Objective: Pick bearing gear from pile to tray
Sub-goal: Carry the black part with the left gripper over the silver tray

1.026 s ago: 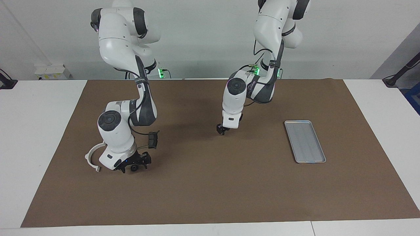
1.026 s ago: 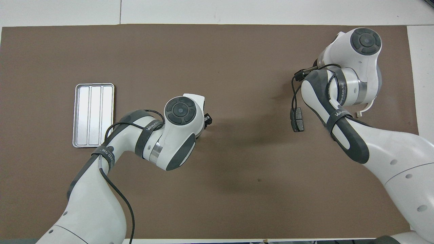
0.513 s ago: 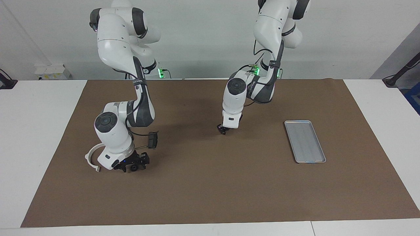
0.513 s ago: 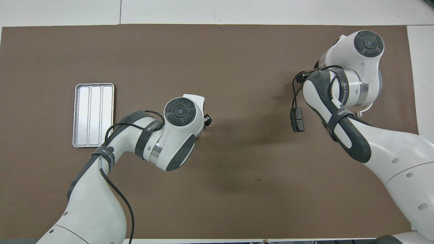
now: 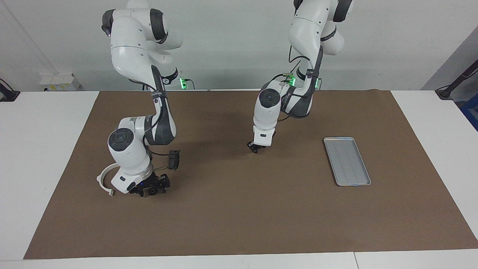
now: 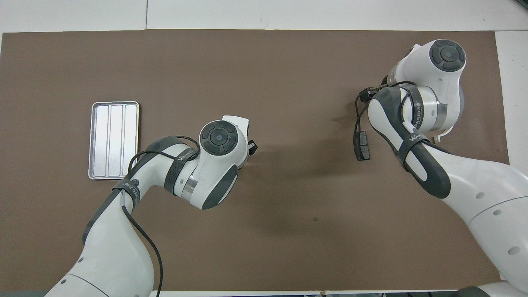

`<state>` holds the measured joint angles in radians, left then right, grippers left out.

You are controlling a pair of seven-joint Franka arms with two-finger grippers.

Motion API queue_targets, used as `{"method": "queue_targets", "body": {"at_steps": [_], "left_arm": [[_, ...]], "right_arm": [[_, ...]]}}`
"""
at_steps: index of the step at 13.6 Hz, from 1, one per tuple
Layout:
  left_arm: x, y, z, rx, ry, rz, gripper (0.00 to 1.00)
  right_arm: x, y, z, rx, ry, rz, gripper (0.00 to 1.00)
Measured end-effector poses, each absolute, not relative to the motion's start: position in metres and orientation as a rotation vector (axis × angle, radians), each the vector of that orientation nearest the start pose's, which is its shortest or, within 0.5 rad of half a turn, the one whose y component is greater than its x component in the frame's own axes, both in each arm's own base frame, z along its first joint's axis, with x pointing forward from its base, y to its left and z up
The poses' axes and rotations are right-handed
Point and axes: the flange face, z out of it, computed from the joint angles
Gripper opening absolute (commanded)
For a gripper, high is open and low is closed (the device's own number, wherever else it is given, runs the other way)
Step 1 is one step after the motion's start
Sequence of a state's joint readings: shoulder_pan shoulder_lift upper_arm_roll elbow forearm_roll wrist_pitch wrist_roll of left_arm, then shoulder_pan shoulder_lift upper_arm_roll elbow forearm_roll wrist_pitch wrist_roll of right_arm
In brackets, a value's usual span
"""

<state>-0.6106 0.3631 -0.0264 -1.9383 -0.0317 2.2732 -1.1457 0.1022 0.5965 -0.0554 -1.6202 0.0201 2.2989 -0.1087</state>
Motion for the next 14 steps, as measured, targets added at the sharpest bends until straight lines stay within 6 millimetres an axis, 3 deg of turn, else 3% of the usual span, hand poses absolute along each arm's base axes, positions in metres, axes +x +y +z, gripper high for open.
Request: {"method": "queue_targets", "body": {"at_steps": [1,2,6,8,10,12,14], "left_arm": [[0.494,-0.366,0.295,-3.029,-0.824,0.069,0.08],[0.494,-0.366,0.295,-3.031,-0.824,0.066,0.0],[0.496,-0.361,0.299,-3.03,-0.835,0.06,0.0],[0.508,-0.342,0.318,-3.03,-0.869,0.041,0.0],[0.529,-0.287,0.355,-3.028,-0.823,0.067,0.0],[0.544,-0.215,0.392,-3.034,-0.738,0.114,0.0],[0.555,-0.137,0.411,-3.061,-0.619,0.154,0.0]], "right_arm": [[0.697,0.036,0.282,-3.148,-0.243,-0.126,0.8],[0.697,0.035,0.282,-3.148,-0.246,-0.124,0.79],[0.697,0.028,0.282,-3.149,-0.236,-0.123,0.76],[0.696,0.026,0.281,-3.15,-0.232,-0.121,0.73],[0.696,0.028,0.282,-3.147,-0.235,-0.122,0.68],[0.695,0.029,0.283,-3.146,-0.237,-0.122,0.61],[0.695,0.03,0.284,-3.144,-0.24,-0.125,0.46]]}}
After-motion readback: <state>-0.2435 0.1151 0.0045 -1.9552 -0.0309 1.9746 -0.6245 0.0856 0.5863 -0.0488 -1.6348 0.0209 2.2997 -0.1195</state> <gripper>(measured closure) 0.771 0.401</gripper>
